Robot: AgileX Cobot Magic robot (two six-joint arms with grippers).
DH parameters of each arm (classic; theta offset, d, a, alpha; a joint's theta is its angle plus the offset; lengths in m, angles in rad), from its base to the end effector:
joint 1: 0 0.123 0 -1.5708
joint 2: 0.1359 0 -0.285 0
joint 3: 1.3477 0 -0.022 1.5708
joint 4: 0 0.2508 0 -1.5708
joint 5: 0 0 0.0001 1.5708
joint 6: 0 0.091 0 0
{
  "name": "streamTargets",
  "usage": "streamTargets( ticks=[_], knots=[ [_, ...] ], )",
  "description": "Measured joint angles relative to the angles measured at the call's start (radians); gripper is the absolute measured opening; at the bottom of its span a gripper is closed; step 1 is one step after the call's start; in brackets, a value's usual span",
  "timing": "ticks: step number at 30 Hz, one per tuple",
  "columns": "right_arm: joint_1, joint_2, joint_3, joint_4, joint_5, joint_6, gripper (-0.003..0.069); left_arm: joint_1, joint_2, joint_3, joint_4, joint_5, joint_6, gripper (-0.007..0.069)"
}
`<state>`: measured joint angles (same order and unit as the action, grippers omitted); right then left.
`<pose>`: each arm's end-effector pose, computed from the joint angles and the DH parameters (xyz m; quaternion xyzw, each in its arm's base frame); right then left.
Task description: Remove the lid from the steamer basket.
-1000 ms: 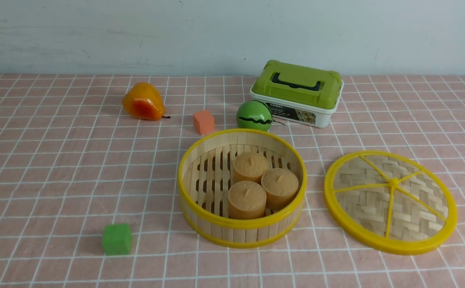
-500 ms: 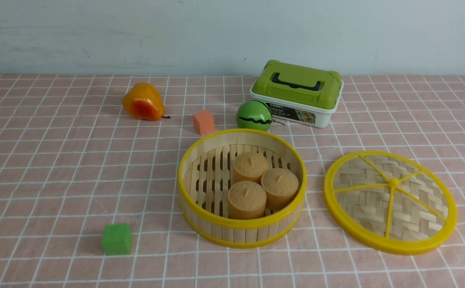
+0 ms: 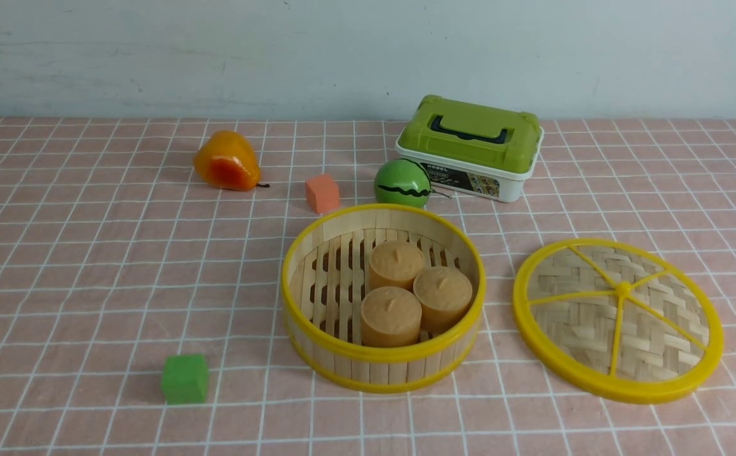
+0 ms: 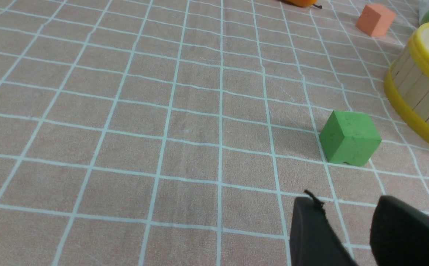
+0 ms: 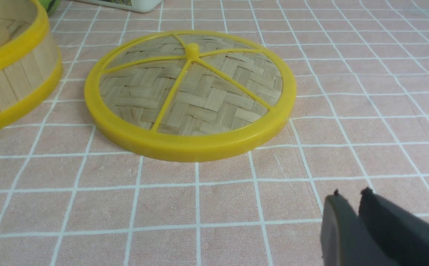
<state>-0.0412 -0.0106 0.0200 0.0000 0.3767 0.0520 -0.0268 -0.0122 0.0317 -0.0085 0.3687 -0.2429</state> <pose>0.0525 -0.0022 0.1731 0.0375 0.8036 0.0032 0.5939 0.0528 -0.0017 0.1700 -0.0891 0.8002 -0.0833 0.5872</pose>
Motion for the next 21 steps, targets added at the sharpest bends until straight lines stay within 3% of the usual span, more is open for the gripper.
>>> streamTargets(
  ticks=[21],
  knots=[
    [0.000,0.000,-0.001,0.000,0.002,0.000,0.0084,0.000,0.000,0.000,0.000,0.000,0.000,0.0239]
  ],
)
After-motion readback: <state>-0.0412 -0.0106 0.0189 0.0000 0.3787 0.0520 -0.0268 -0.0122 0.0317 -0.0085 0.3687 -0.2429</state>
